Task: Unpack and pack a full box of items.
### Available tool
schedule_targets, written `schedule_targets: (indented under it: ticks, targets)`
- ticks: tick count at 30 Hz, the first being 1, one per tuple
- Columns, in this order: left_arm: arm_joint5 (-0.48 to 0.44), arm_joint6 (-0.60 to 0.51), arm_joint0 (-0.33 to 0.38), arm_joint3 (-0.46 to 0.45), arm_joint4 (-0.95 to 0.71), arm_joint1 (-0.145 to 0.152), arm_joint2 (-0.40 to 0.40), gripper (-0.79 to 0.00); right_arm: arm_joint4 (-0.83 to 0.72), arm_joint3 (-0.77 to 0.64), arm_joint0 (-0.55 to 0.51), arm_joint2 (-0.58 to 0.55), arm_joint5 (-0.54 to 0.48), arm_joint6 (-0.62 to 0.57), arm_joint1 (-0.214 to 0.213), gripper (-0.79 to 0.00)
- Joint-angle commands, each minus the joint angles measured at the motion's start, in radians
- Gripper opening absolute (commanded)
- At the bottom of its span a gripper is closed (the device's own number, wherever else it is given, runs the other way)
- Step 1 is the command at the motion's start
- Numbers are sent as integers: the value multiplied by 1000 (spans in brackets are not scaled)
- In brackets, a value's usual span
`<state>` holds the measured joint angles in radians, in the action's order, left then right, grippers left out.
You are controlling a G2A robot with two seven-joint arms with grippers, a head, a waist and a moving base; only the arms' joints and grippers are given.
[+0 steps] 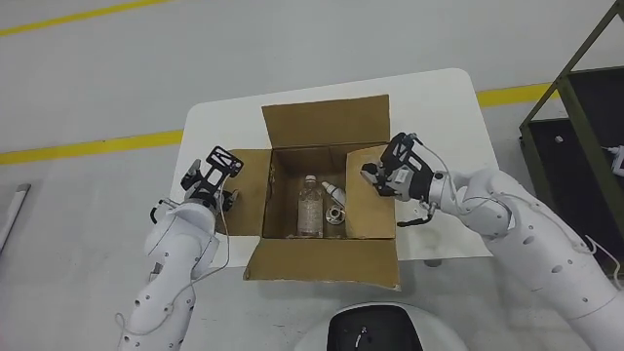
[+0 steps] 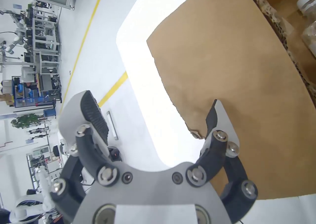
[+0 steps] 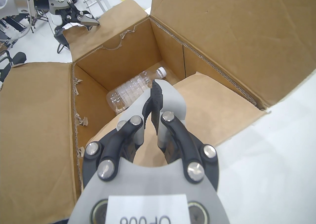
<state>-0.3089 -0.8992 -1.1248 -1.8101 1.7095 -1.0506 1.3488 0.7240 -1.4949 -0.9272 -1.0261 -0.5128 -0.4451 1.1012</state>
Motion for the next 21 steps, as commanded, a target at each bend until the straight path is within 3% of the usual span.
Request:
schedule_targets:
  ticks: [1,3,8,13,21]
  targets:
    - [-2,2,-1,6,4,-1,2,0,3,-7,1,-10,6,22,0,-785]
    - [5,6,-1,3,-6,-2,8,0,23,-30,-17,-40,-3,99,-3,-785]
    - [34,44,-2,-47,-28,-5,36,0,60,-72,-122,-182,99,229,-24,-785]
    - [52,128,-25,-85,-27,-6,56,0,93,-101,-238,-294,214,238,-41,-785]
    - [38,170,-40,-170,-104,-10,75,0,89,-39,-292,-243,227,233,-30,-785]
